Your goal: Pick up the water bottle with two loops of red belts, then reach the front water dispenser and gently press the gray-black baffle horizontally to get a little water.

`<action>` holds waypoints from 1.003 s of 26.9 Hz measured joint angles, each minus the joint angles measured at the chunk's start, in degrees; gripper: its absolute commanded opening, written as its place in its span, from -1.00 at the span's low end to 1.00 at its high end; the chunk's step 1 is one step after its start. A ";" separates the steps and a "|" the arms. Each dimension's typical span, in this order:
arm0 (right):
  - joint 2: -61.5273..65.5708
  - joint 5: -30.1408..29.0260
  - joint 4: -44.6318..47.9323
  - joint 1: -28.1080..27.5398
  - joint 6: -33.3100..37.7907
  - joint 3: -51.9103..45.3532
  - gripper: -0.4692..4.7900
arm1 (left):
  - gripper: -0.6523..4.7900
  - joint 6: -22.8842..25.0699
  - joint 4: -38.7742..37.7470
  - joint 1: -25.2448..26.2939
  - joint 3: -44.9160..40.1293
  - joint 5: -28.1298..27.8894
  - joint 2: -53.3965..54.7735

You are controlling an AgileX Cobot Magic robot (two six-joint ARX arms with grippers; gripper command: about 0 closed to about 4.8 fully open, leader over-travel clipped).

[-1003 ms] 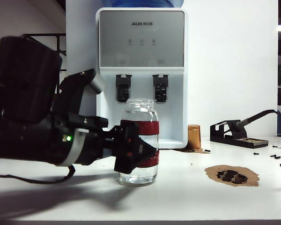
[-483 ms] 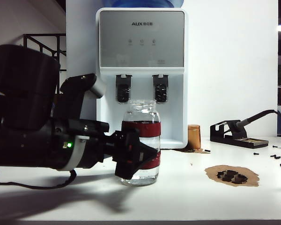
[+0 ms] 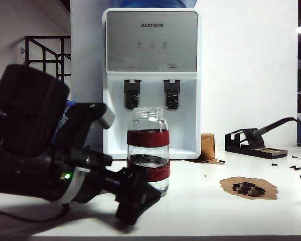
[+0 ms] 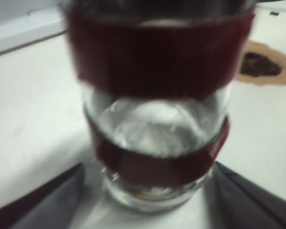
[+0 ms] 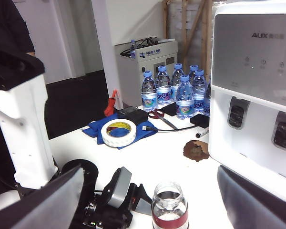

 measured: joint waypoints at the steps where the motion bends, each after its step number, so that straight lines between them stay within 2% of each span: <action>1: -0.42 0.35 -0.37 0.00 0.02 0.00 1.00 | 1.00 0.28 -0.04 -0.02 -0.02 0.33 0.00; 6: -2.01 1.14 -2.69 0.00 -0.42 0.00 1.00 | 1.00 1.31 1.09 0.15 -1.14 1.36 0.00; 10: -2.03 1.27 -7.32 0.00 -0.92 0.00 1.00 | 1.00 3.52 6.60 0.15 -6.19 2.43 -0.17; 12: -2.03 1.27 -8.46 0.00 -0.92 0.00 1.00 | 0.98 4.52 6.71 0.57 -7.34 2.19 -0.96; 13: -2.03 1.27 -8.94 0.00 -0.94 0.00 1.00 | 0.80 4.79 6.43 1.11 -7.76 1.88 -1.49; 16: -2.03 1.33 -10.21 0.00 -1.03 0.00 1.00 | -0.16 5.14 5.99 4.07 -8.81 -2.01 -3.67; 18: -2.03 1.33 -10.75 0.00 -1.09 0.00 1.00 | -0.58 5.11 6.12 6.69 -8.85 -7.02 -5.53; 20: -2.03 1.33 -11.13 0.00 -1.09 0.00 1.00 | -0.72 5.11 6.08 9.57 -8.79 -11.41 -7.48; 25: -2.03 1.33 -13.60 0.00 -1.11 0.00 1.00 | -0.78 5.14 5.99 18.71 -8.79 -18.64 -16.63; 26: -2.08 1.31 -14.19 0.00 -1.11 0.00 0.53 | -0.78 5.05 6.29 19.91 -8.76 -19.74 -18.56; 27: -2.34 1.05 -14.95 0.00 -1.36 0.00 0.18 | -0.78 5.14 5.62 22.93 -8.92 -21.75 -24.17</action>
